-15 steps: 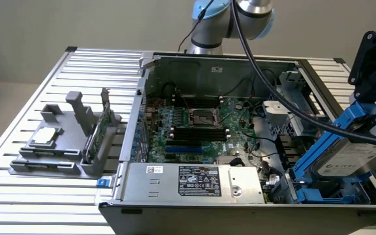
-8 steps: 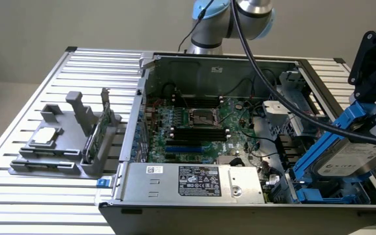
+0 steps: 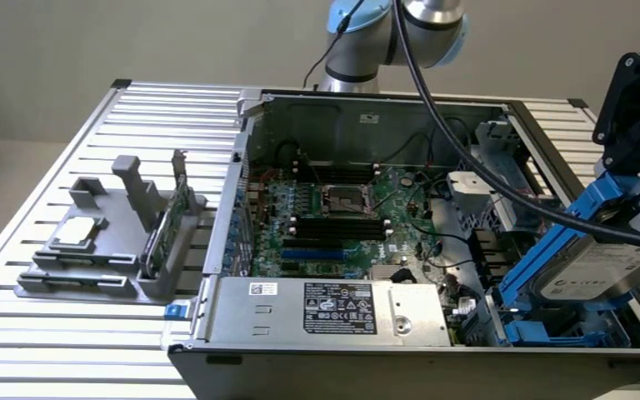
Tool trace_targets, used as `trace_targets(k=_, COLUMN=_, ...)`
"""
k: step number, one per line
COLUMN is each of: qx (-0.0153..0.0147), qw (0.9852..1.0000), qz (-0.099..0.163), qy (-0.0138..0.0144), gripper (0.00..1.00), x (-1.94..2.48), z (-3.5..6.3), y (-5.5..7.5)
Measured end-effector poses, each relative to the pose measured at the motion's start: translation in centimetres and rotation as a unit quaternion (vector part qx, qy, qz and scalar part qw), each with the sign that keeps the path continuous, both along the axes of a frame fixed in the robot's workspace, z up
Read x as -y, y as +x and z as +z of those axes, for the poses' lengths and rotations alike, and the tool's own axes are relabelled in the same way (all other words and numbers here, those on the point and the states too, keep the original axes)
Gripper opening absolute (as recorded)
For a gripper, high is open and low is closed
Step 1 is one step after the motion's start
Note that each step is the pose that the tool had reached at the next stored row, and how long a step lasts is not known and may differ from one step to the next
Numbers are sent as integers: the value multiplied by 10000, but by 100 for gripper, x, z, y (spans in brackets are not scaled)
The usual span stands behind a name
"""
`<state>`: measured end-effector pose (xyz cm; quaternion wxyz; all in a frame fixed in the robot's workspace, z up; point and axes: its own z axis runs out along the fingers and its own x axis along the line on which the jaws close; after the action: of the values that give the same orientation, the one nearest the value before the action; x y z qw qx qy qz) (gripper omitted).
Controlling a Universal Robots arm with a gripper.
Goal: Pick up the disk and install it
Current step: 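Insert the disk into the insertion slot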
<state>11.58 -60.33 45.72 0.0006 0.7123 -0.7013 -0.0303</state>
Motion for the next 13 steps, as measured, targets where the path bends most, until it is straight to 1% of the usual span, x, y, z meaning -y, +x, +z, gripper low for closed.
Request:
trace_targets(k=6, qx=24, qw=10000, qz=0, qy=0, gripper=33, x=0, z=-32, y=0)
trace_targets(k=13, qx=25, qw=10000, qz=0, qy=-1, gripper=33, x=0, z=-54, y=0)
